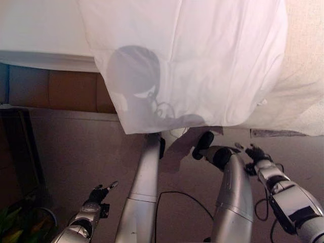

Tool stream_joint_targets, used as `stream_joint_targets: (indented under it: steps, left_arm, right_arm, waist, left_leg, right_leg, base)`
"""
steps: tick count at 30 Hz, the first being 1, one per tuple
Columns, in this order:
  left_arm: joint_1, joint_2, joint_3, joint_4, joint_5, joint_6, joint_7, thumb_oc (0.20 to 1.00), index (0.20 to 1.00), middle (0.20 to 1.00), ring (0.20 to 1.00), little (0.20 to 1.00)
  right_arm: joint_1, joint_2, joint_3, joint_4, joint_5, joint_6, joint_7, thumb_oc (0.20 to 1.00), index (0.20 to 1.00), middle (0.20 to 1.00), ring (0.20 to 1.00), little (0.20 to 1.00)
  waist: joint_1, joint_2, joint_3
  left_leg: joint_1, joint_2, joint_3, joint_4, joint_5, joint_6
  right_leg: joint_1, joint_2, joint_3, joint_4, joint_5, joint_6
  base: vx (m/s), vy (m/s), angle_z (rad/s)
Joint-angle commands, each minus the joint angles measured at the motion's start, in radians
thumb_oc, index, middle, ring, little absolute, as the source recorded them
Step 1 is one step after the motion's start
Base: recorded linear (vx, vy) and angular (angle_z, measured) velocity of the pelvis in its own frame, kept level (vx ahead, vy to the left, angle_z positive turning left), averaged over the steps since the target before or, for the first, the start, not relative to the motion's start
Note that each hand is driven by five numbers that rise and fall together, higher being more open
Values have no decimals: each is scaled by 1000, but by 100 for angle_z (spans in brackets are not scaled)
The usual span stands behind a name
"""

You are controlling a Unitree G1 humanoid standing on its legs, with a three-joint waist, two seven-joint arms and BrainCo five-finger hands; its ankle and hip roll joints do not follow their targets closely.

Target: Make the bed

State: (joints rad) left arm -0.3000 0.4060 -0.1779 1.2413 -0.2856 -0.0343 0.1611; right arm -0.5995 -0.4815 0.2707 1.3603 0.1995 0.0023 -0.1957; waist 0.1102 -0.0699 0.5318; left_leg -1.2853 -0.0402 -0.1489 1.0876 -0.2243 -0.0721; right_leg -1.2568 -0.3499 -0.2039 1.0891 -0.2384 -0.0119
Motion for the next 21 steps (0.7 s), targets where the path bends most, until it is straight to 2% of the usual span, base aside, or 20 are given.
stream_joint_targets:
  steps: [1,2,4,8,12,13,14,17,21]
  left_arm:
    - [130,-10,61,34,86,-8,146,1000,1000,1000,1000,1000]
    - [132,-10,61,33,87,-8,147,1000,1000,1000,1000,1000]
    - [148,-18,80,-20,96,-33,228,1000,1000,1000,1000,1000]
    - [215,-38,97,-318,124,-111,400,1000,1000,1000,1000,1000]
    - [290,-41,119,-557,195,-150,495,1000,1000,1000,1000,1000]
    - [308,-46,138,-630,188,-172,516,1000,1000,1000,1000,1000]
    - [320,-41,160,-703,194,-180,525,1000,1000,1000,1000,1000]
    - [341,-38,214,-831,227,-207,574,1000,1000,1000,1000,1000]
    - [354,-34,286,-1015,276,-249,622,1000,1000,1000,1000,1000]
  right_arm:
    - [157,-7,-87,5,40,-14,-131,1000,1000,1000,1000,1000]
    - [159,-6,-87,3,40,-14,-132,1000,1000,1000,1000,1000]
    - [176,-6,-155,-18,91,-43,-187,1000,1000,1000,1000,1000]
    - [202,30,-282,-156,206,-149,-341,1000,1000,1000,1000,1000]
    - [212,77,-355,-323,241,-229,-450,1000,1000,1000,1000,1000]
    - [220,90,-361,-367,232,-240,-476,1000,1000,1000,1000,1000]
    - [222,98,-371,-447,208,-251,-509,1000,1000,1000,1000,1000]
    - [262,142,-380,-668,142,-294,-574,1000,1000,1000,1000,1000]
    - [321,182,-392,-895,41,-304,-600,1000,1000,1000,1000,1000]
  waist:
    - [-16,18,-12]
    - [-16,18,-12]
    - [-20,18,-12]
    - [-17,35,-12]
    - [-11,42,-12]
    - [-10,44,-12]
    - [-10,45,-12]
    - [-6,45,-12]
    - [1,54,-12]
  left_leg:
    - [129,-7,38,-214,39,89]
    - [132,-7,38,-217,40,89]
    - [192,-7,39,-269,44,87]
    - [342,-1,40,-397,75,72]
    - [521,16,39,-516,96,57]
    - [567,19,36,-547,105,53]
    - [594,22,37,-584,143,54]
    - [742,42,44,-662,157,41]
    - [915,54,42,-759,173,29]
  right_leg:
    - [129,3,55,-215,65,79]
    - [133,3,54,-218,66,79]
    - [189,7,38,-263,81,94]
    - [351,14,4,-384,122,123]
    - [533,22,-16,-507,154,143]
    - [583,21,-24,-538,164,146]
    - [614,18,-46,-580,198,139]
    - [768,11,-69,-660,211,151]
    - [941,10,-106,-740,219,165]
  base:
    - [-33,-10,-11]
    - [-43,-17,-14]
    - [-22,-33,-12]
    - [-7,-43,12]
    - [45,-36,8]
    - [5,-19,-15]
    - [22,-26,-10]
    - [95,-50,0]
    - [130,-40,-3]
